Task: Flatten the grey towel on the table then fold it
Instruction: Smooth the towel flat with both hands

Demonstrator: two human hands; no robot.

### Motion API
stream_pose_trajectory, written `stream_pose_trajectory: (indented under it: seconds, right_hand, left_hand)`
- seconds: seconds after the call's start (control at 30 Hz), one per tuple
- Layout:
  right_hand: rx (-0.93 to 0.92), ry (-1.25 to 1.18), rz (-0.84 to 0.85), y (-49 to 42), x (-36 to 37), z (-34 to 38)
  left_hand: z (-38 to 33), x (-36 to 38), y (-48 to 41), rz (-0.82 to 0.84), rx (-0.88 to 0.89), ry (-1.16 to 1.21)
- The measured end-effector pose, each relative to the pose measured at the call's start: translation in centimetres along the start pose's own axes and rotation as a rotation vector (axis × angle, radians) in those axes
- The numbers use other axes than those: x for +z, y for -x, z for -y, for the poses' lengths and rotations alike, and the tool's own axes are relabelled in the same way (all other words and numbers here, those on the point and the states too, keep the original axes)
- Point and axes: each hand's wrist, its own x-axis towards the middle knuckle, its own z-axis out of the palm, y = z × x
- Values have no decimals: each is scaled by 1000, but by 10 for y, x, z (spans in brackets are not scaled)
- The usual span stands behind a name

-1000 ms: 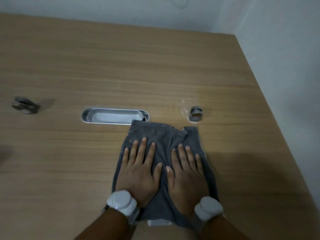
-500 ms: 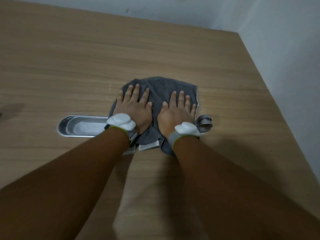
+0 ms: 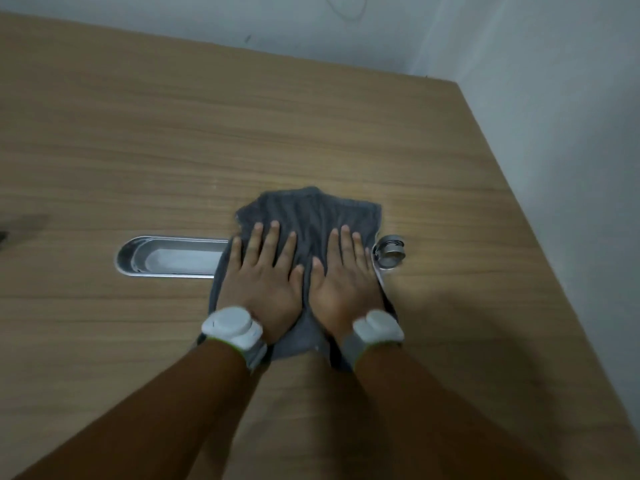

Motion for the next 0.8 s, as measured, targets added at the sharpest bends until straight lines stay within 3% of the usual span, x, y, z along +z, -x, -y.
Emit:
stream_pose_trajectory:
  seconds: [0.1,0.23,0.3,0.43,0.63,0.8]
  right_hand:
    - [-13,38,-18,66,-6,-19]
    - [201,172,112,123,-25,-68]
    - [290,233,167,129,-31,-86]
    - [349,235,111,114,-42,-100]
    - [200,163,5,37,-46,-124]
    - [-62,195,72,-5,-47,-144]
  left_hand:
    - [-20,5,58,-26,-2,45]
    - [-60,17,116,-21,22,81]
    - [-78,23,124,5,35,91]
    - [-103,24,100,13,31,132]
    - [-114,17,21,19,1,65]
    - [-121,26,-19,32,58,34]
